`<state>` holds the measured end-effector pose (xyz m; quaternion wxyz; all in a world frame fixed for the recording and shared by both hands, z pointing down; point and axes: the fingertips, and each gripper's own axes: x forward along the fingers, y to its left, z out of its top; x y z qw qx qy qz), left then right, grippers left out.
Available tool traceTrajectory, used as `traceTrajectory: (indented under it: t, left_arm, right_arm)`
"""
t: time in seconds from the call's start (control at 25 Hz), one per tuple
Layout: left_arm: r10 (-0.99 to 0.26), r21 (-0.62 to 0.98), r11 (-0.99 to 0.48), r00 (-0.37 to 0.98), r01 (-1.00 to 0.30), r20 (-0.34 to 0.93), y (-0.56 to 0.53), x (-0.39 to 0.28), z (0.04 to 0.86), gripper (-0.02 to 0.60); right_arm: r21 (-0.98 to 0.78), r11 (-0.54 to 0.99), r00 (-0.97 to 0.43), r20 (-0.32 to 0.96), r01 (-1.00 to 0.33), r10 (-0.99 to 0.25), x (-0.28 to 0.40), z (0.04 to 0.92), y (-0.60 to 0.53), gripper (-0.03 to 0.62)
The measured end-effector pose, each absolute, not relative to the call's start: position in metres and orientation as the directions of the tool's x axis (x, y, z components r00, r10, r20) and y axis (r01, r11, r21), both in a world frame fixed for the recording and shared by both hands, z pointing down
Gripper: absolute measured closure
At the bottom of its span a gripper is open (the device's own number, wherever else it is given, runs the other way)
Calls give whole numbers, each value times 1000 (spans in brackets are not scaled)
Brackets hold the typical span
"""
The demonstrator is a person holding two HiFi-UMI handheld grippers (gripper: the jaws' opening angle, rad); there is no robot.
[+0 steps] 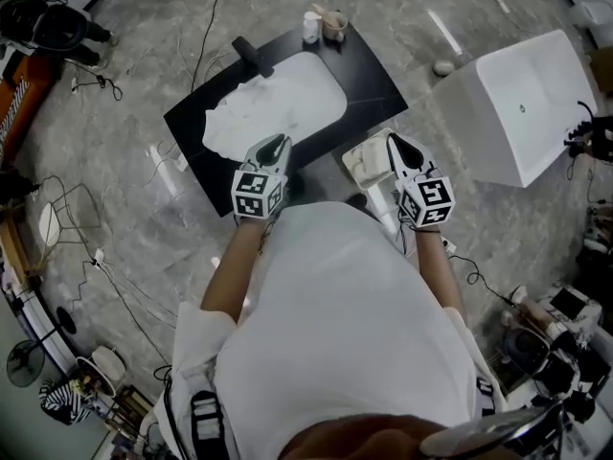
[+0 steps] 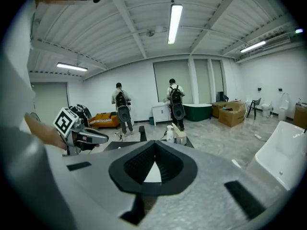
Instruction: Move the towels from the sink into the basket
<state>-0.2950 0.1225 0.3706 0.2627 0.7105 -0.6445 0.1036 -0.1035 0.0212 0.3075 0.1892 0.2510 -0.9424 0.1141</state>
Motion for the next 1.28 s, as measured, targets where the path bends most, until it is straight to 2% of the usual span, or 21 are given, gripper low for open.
traceTrajectory:
  t: [0.16, 0.24, 0.36, 0.48, 0.88, 1.28]
  left_arm:
    - [-804, 233, 34, 112, -972, 584, 147, -329, 420, 550]
    - [-759, 230, 50, 112, -972, 641, 161, -344, 446, 446]
    - [-698, 184, 63, 88, -981, 711, 179, -372, 480, 431]
    - [-652, 114, 39, 61, -993, 756, 188, -396, 507, 391]
    - [-459, -92, -165, -6, -982, 888, 198, -461, 610, 190]
    - [-297, -71, -139, -27, -988, 954, 199, -487, 694, 90]
  right_arm:
    - [-149, 864, -808, 456, -482, -373, -126, 335, 31, 595]
    - [-158, 874, -812, 473, -459, -341, -138, 345, 38, 595]
    - [-168, 885, -810, 502, -434, -302, -157, 358, 47, 595]
    - [-176, 890, -802, 530, -421, -275, -172, 370, 52, 595]
    - [-218, 872, -766, 598, -439, -235, -205, 412, 66, 595]
    - [-249, 840, -735, 637, -483, -234, -212, 441, 74, 595]
